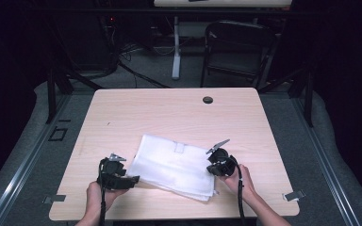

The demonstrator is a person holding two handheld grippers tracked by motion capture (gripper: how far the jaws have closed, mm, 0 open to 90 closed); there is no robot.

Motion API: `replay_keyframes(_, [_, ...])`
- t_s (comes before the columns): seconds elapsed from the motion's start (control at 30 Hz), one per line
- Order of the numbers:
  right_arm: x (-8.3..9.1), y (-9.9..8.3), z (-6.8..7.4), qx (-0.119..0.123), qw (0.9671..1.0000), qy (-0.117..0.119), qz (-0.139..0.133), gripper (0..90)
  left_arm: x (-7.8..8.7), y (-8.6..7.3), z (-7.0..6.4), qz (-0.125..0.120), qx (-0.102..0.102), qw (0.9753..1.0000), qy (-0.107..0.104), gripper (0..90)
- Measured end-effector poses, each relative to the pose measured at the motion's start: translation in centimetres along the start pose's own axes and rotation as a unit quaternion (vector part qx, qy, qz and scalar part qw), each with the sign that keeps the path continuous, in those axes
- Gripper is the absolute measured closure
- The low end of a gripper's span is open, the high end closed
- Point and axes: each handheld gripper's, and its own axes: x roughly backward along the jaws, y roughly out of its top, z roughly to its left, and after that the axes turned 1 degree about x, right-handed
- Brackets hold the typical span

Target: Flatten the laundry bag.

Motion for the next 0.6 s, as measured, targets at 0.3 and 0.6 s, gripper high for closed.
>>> replay_keyframes(0.3, [0.7,0.2,-0.2,0.004,0.9993,0.019,-0.033,76.6,0.9,1.2,0.0,-0.042,-0.047,0.998,0.004,27.7])
replay_keyframes(0.6, [2.2,0.2,3.1,0.007,0.9997,0.018,-0.013,63.1,-2.7,3.9,1.6,0.014,-0.077,0.9968,0.016,41.5])
